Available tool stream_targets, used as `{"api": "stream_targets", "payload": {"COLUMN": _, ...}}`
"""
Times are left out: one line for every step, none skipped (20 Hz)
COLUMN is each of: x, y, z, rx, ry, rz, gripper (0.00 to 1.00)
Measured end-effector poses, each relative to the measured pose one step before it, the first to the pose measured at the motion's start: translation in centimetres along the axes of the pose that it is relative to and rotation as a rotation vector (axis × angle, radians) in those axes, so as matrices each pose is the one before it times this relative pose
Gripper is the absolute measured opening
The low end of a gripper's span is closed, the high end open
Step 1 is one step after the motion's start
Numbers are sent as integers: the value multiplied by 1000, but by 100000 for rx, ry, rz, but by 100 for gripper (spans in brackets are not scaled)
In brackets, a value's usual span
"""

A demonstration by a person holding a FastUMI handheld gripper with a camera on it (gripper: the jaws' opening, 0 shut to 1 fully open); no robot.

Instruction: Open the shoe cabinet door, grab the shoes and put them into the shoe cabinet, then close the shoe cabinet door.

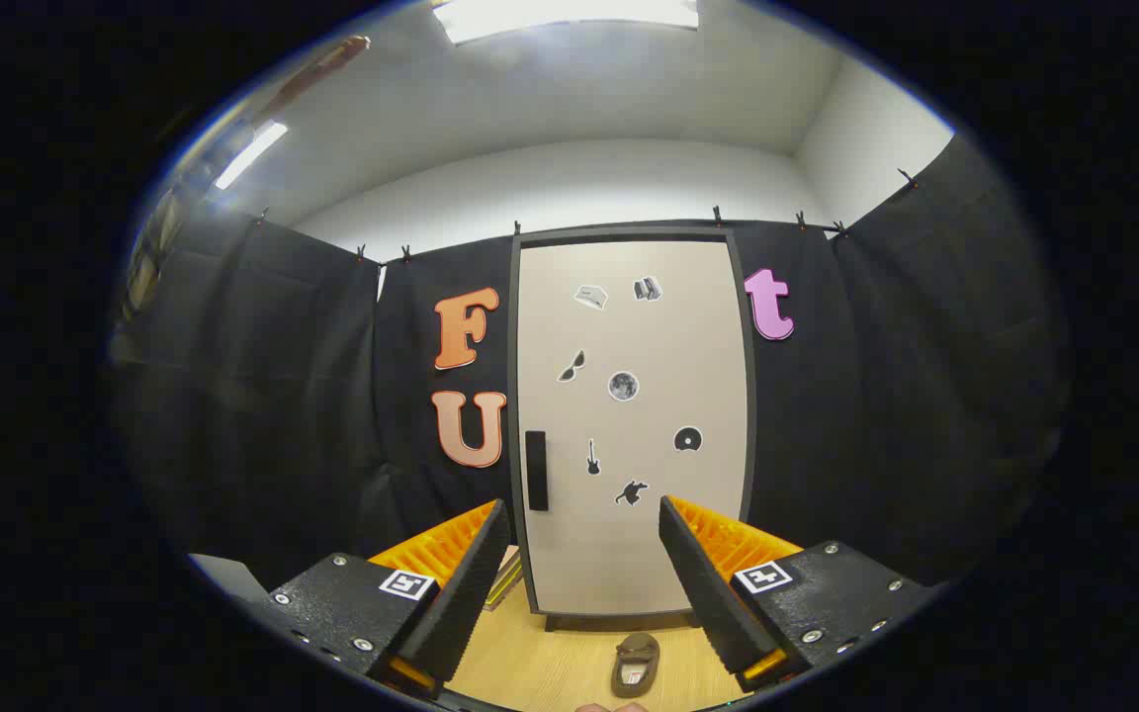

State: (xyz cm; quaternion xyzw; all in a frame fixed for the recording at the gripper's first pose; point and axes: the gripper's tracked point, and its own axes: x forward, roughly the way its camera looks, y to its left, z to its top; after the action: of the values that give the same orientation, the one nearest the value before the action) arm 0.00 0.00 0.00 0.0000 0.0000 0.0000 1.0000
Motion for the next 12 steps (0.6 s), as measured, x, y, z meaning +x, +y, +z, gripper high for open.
{"api": "stream_targets", "payload": {"x": -23, "y": 25, "z": -11, "rx": -16, "ry": -8, "rz": 19, "gripper": 95}}
{"api": "stream_targets", "payload": {"x": 70, "y": 30, "z": 128, "rx": 201, "ry": -287, "rz": 123, "gripper": 95}}
{"api": "stream_targets", "payload": {"x": 121, "y": 62, "z": -2, "rx": 251, "ry": 61, "rz": 52, "gripper": 95}}
{"api": "stream_targets", "payload": {"x": 157, "y": 85, "z": -295, "rx": -207, "ry": 599, "rz": 143, "gripper": 95}}
{"api": "stream_targets", "payload": {"x": 67, "y": -10, "z": -324, "rx": -585, "ry": 998, "rz": -181, "gripper": 95}}
{"api": "stream_targets", "payload": {"x": 18, "y": -21, "z": -176, "rx": -352, "ry": 395, "rz": -154, "gripper": 95}}
{"api": "stream_targets", "payload": {"x": -17, "y": 77, "z": 1, "rx": 406, "ry": -174, "rz": -169, "gripper": 95}}
{"api": "stream_targets", "payload": {"x": -37, "y": 164, "z": -54, "rx": 829, "ry": -161, "rz": 100, "gripper": 95}}
{"api": "stream_targets", "payload": {"x": 65, "y": 60, "z": -178, "rx": 430, "ry": 336, "rz": 117, "gripper": 95}}
{"api": "stream_targets", "payload": {"x": -38, "y": 25, "z": -147, "rx": -144, "ry": 448, "rz": -33, "gripper": 95}}
{"api": "stream_targets", "payload": {"x": 123, "y": -56, "z": 65, "rx": -412, "ry": -21, "rz": -211, "gripper": 95}}
{"api": "stream_targets", "payload": {"x": 101, "y": 55, "z": 52, "rx": -91, "ry": -152, "rz": -144, "gripper": 95}}
